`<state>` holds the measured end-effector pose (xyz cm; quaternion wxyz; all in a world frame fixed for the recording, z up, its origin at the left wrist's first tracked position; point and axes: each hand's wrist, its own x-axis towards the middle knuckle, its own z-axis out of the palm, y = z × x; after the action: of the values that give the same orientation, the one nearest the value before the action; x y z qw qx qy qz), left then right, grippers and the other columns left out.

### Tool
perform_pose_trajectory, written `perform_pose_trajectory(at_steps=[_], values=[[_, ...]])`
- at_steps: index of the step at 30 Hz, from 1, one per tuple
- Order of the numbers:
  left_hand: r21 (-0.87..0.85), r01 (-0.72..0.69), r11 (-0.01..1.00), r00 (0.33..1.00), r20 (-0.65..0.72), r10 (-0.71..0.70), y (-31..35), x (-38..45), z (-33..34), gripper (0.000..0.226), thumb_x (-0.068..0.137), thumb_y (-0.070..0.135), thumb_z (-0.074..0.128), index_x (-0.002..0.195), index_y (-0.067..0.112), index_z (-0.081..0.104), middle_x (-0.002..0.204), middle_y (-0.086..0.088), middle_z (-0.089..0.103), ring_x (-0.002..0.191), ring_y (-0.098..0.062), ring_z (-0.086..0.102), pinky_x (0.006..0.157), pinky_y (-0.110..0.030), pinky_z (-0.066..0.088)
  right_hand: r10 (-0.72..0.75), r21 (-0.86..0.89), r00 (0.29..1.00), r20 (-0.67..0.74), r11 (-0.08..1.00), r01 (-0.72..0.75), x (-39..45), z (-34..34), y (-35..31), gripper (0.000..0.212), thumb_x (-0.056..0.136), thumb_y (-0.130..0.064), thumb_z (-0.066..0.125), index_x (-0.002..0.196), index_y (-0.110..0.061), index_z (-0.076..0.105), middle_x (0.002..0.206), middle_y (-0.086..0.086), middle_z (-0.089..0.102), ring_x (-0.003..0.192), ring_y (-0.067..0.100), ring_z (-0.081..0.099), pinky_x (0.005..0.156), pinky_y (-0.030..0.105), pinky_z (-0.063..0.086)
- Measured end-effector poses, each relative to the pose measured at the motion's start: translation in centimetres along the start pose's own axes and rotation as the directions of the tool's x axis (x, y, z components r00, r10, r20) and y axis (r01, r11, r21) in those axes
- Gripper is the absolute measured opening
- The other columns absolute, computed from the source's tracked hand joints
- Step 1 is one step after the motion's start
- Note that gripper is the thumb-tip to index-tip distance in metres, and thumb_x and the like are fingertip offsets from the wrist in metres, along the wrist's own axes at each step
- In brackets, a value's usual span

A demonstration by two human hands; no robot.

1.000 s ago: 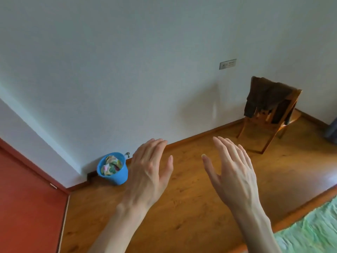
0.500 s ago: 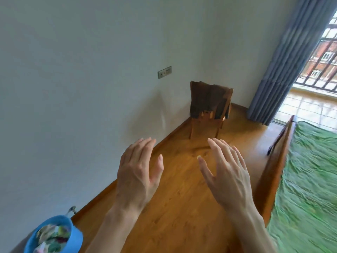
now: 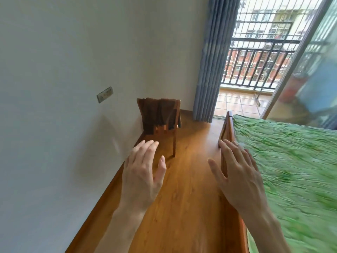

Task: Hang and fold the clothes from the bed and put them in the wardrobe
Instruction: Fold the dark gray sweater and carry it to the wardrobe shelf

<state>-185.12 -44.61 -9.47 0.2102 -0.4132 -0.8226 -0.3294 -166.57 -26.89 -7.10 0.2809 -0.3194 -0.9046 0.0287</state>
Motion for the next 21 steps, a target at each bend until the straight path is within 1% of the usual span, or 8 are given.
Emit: perform_pose_trajectory(at_steps=[4, 6, 8, 10, 11, 15, 17, 21], values=[[-0.042, -0.083, 0.996, 0.995, 0.056, 0.085, 0.8, 4.6, 4.7, 0.059, 0.108, 0.060, 0.030, 0.143, 0.023, 0.060, 0.148, 0.000, 0.061, 0.141, -0.021, 0.053, 0.117, -0.046, 0.044, 0.096, -0.028, 0.995, -0.022, 0.995, -0.096, 2.9, 1.7, 2.8, 0.067, 0.102, -0.061, 0.040, 0.153, -0.018, 0.047, 0.156, 0.002, 0.050, 0.148, 0.019, 0.039, 0.125, 0.038, 0.024], [-0.052, -0.125, 0.991, 0.989, 0.076, 0.129, 1.1, 7.2, 7.6, 0.061, 0.107, 0.060, 0.029, 0.143, 0.023, 0.061, 0.146, -0.001, 0.062, 0.139, -0.023, 0.055, 0.117, -0.048, 0.044, 0.114, -0.028, 0.993, -0.036, 0.993, -0.115, 5.1, 2.9, 4.5, 0.067, 0.102, -0.061, 0.039, 0.153, -0.019, 0.046, 0.155, 0.002, 0.051, 0.148, 0.019, 0.040, 0.125, 0.041, 0.027], [-0.048, -0.157, 0.986, 0.983, 0.094, 0.161, 1.5, 9.9, 10.7, 0.061, 0.107, 0.060, 0.031, 0.141, 0.022, 0.063, 0.144, -0.001, 0.064, 0.137, -0.024, 0.057, 0.116, -0.048, 0.044, 0.113, -0.029, 0.992, -0.051, 0.993, -0.114, 7.6, 4.3, 6.3, 0.066, 0.102, -0.061, 0.039, 0.152, -0.019, 0.046, 0.154, 0.002, 0.052, 0.147, 0.019, 0.040, 0.126, 0.039, 0.025], [-0.044, -0.168, 0.985, 0.979, 0.109, 0.172, 2.0, 12.8, 13.6, 0.061, 0.107, 0.061, 0.030, 0.141, 0.022, 0.063, 0.144, 0.000, 0.064, 0.136, -0.024, 0.058, 0.116, -0.049, 0.045, 0.129, -0.028, 0.990, -0.049, 0.991, -0.130, 10.5, 5.6, 8.2, 0.066, 0.102, -0.062, 0.038, 0.152, -0.019, 0.047, 0.154, 0.001, 0.052, 0.147, 0.018, 0.041, 0.126, 0.035, 0.020], [-0.044, -0.167, 0.985, 0.978, 0.117, 0.171, 2.3, 14.5, 15.0, 0.062, 0.107, 0.062, 0.030, 0.141, 0.022, 0.063, 0.144, 0.000, 0.064, 0.136, -0.023, 0.059, 0.115, -0.050, 0.046, 0.145, -0.026, 0.988, -0.047, 0.989, -0.147, 12.0, 6.3, 9.1, 0.066, 0.102, -0.062, 0.038, 0.152, -0.019, 0.047, 0.154, 0.001, 0.052, 0.146, 0.018, 0.042, 0.125, 0.034, 0.020], [-0.044, -0.172, 0.984, 0.980, 0.097, 0.175, 3.7, 20.8, 20.2, 0.059, 0.106, 0.061, 0.034, 0.141, 0.023, 0.064, 0.144, 0.000, 0.065, 0.135, -0.024, 0.060, 0.111, -0.054, 0.050, 0.209, -0.006, 0.974, -0.083, 0.978, -0.210, 17.7, 8.9, 12.7, 0.064, 0.101, -0.059, 0.042, 0.150, -0.019, 0.050, 0.149, 0.000, 0.056, 0.141, 0.018, 0.046, 0.120, 0.041, 0.036], [-0.049, -0.172, 0.984, 0.981, 0.080, 0.175, 4.3, 23.7, 22.7, 0.058, 0.105, 0.060, 0.036, 0.140, 0.022, 0.064, 0.143, -0.001, 0.065, 0.134, -0.025, 0.061, 0.111, -0.054, 0.050, 0.221, -0.009, 0.971, -0.087, 0.975, -0.222, 20.5, 10.0, 14.4, 0.064, 0.101, -0.059, 0.041, 0.150, -0.019, 0.051, 0.148, 0.001, 0.057, 0.140, 0.019, 0.048, 0.118, 0.042, 0.039], [-0.053, -0.180, 0.982, 0.979, 0.089, 0.184, 5.0, 28.4, 27.1, 0.057, 0.105, 0.057, 0.038, 0.139, 0.020, 0.064, 0.143, -0.003, 0.065, 0.135, -0.026, 0.060, 0.112, -0.054, 0.049, 0.214, -0.025, 0.973, -0.083, 0.976, -0.217, 25.5, 11.6, 17.5, 0.067, 0.102, -0.061, 0.037, 0.150, -0.017, 0.051, 0.149, 0.002, 0.056, 0.142, 0.020, 0.047, 0.120, 0.040, 0.034]])
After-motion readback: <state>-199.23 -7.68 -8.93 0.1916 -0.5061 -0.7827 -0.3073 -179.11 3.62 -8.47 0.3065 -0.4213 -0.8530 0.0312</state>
